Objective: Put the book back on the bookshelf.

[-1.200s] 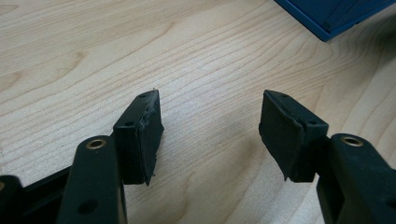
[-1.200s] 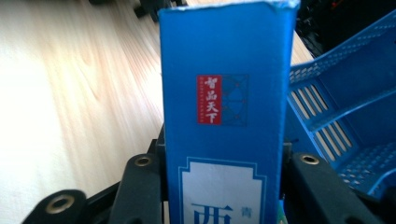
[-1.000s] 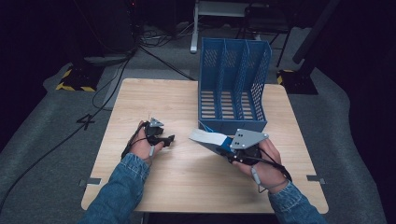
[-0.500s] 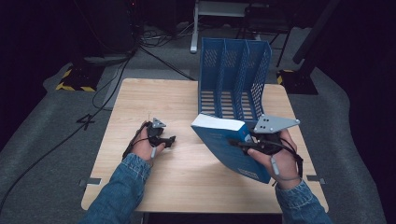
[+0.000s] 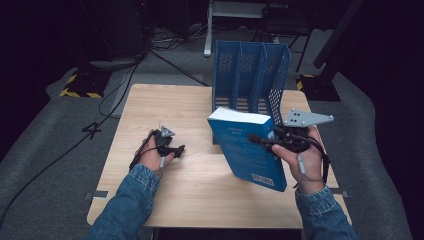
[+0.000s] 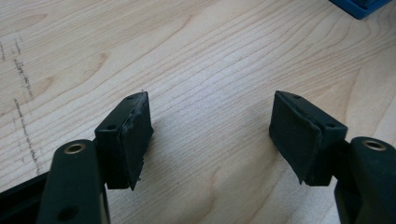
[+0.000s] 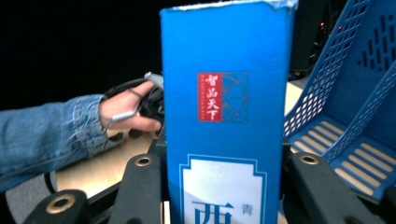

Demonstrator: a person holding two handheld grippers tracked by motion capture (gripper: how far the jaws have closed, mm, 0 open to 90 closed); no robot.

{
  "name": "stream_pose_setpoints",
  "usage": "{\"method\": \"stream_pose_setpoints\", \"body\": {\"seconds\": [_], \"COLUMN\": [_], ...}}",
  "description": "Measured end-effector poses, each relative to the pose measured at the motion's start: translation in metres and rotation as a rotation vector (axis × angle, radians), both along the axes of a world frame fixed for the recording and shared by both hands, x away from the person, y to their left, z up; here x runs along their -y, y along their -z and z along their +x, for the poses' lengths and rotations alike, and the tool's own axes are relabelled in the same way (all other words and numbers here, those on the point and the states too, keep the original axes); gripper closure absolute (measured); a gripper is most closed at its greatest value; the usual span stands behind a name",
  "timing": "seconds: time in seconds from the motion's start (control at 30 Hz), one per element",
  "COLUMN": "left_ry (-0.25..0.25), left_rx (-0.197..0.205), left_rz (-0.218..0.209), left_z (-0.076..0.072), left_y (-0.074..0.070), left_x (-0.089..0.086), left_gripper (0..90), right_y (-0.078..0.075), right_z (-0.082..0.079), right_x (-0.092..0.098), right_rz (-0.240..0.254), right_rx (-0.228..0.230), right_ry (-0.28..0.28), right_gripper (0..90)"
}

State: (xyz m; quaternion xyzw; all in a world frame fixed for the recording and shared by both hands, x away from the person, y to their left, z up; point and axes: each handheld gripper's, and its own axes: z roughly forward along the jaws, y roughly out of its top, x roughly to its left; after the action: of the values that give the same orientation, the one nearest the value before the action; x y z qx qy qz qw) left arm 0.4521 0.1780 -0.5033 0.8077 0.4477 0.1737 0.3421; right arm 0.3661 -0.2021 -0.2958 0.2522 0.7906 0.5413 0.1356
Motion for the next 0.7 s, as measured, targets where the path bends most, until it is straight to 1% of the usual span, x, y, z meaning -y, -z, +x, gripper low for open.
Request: {"method": "stream_pose_setpoints", "body": {"seconds": [0.03,0.07,0.1,0.13,0.23,0.43,0.6,0.63,0.67,0.7], "left_ry": [0.0,-0.001,-0.001,-0.006,-0.006,-0.009,-0.007,-0.008,-0.008,-0.009], "left_rx": [0.0,0.0,0.0,-0.007,0.0,-0.001,-0.004,-0.007,-0.007,-0.004], "left_rz": [0.006,0.001,0.007,0.0,0.007,0.007,0.005,0.004,0.004,0.005], "left_z": [0.0,0.0,-0.001,-0.001,-0.001,-0.002,-0.001,0.0,0.0,0.002], "left_y": [0.0,0.0,0.0,0.0,0.0,0.0,0.0,0.0,0.0,0.0], "left_x": [-0.001,-0.002,-0.003,-0.004,-0.005,-0.005,-0.005,-0.005,-0.005,-0.004], "left_gripper": [28.7,27.9,27.9,27.8,27.8,27.8,27.4,26.6,26.2,25.7], "right_y": [-0.001,-0.003,-0.003,-0.004,-0.006,-0.013,-0.021,-0.024,-0.024,-0.027], "right_z": [0.002,0.006,0.006,0.008,0.015,0.028,0.039,0.042,0.042,0.046], "right_x": [0.001,0.003,0.003,0.003,0.003,-0.003,-0.008,-0.011,-0.011,-0.013], "right_rz": [0.01,0.022,0.022,0.029,0.04,0.026,0.038,0.038,0.038,0.042], "right_rx": [-0.001,-0.001,-0.001,0.001,0.013,0.036,0.04,0.043,0.043,0.047], "right_ry": [0.004,0.01,0.01,0.009,0.014,0.038,0.042,0.047,0.047,0.045], "right_gripper": [61.4,61.5,61.5,61.5,61.5,61.5,61.5,61.5,61.5,61.5]}}
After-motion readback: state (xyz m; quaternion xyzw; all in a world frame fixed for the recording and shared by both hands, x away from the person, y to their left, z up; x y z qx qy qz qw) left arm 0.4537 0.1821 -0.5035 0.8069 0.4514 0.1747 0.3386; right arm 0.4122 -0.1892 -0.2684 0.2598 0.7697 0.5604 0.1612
